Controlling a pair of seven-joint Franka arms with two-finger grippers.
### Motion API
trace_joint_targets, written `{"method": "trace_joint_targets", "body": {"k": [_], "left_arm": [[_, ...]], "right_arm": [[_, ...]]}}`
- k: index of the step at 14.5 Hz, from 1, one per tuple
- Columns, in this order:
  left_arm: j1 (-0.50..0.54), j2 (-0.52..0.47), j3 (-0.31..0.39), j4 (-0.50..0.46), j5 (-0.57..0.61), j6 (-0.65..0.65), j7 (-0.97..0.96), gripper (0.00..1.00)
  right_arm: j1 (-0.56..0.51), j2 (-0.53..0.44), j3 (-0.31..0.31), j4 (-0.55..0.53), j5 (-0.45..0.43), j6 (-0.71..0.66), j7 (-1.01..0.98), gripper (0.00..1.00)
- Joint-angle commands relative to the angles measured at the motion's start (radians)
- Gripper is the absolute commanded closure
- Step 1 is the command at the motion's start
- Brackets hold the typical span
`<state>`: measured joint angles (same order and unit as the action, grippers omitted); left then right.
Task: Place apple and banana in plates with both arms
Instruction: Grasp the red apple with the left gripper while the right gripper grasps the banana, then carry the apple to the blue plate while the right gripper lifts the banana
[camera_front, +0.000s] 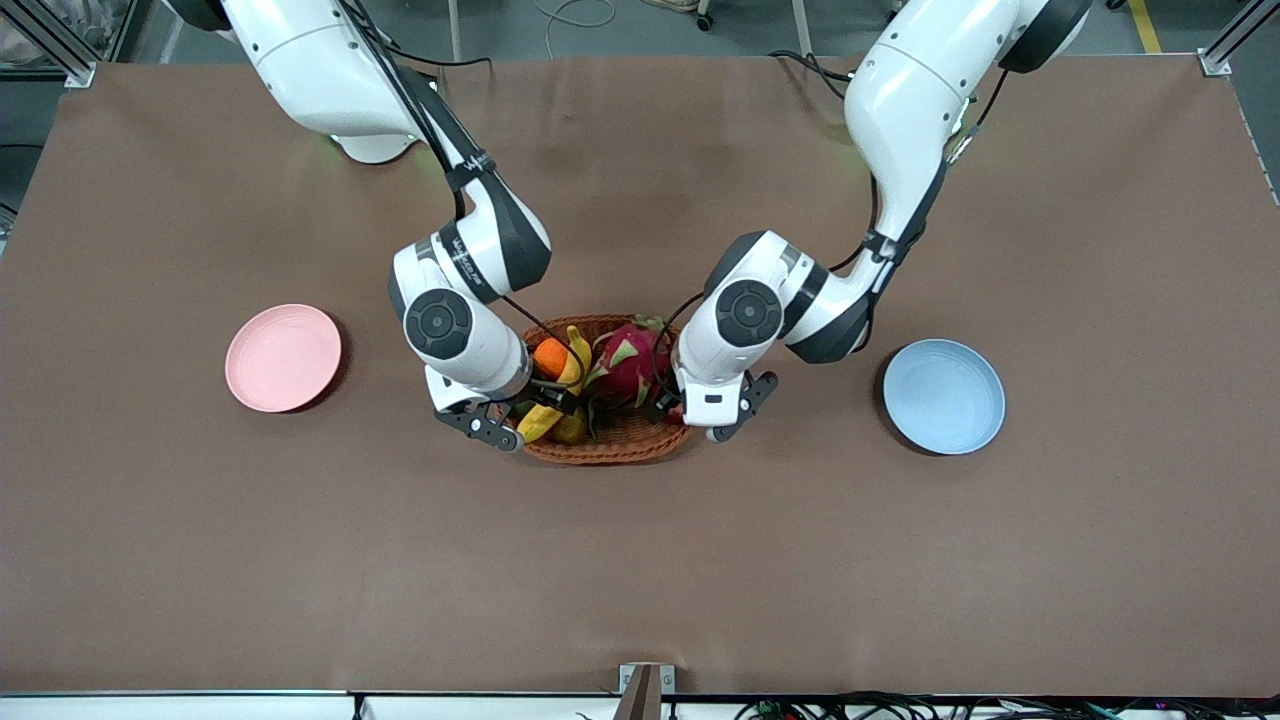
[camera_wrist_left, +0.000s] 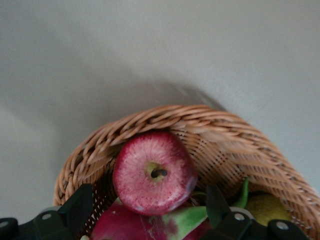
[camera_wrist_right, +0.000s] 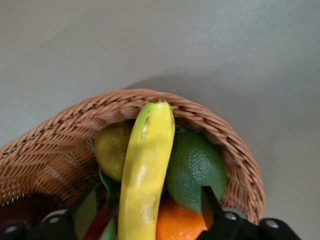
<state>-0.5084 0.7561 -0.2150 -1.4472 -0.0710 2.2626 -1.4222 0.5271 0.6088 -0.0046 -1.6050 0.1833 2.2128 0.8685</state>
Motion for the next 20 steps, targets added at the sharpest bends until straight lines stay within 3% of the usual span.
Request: {"method": "trace_joint_targets", "body": {"k": [1, 4, 9, 11, 17, 20], "left_arm": [[-0.01, 0.025, 0.008, 0.022, -0.015, 0.009, -0.011, 0.0], [-0.009, 0.042, 0.008, 0.021, -0.013, 0.044, -0.011, 0.05], [-0.009, 0.049, 0.013, 0.022, -0.012, 0.045, -0.011, 0.53], [-0.007, 0.026, 0.013, 0.025, -0.013, 0.038, -0.012, 0.64], [0.048, -0.15, 0.029, 0.021, -0.003, -0.148, 0.003, 0.67], [0.135, -0.227, 0.029, 0.016, 0.004, -0.312, 0.154, 0.66]], "right_arm": [[0.002, 0.023, -0.009, 0.02, 0.066, 0.005, 0.05, 0.27], [0.013, 0.037, -0.009, 0.022, 0.084, 0.007, 0.053, 0.32], [0.016, 0.048, -0.009, 0.028, 0.099, 0.034, 0.053, 0.32], [0.022, 0.049, -0.009, 0.026, 0.099, 0.034, 0.053, 0.34], [0.044, 0.057, -0.009, 0.026, 0.1, 0.033, 0.052, 0.41], [0.048, 0.057, -0.009, 0.026, 0.1, 0.033, 0.05, 0.44]]}}
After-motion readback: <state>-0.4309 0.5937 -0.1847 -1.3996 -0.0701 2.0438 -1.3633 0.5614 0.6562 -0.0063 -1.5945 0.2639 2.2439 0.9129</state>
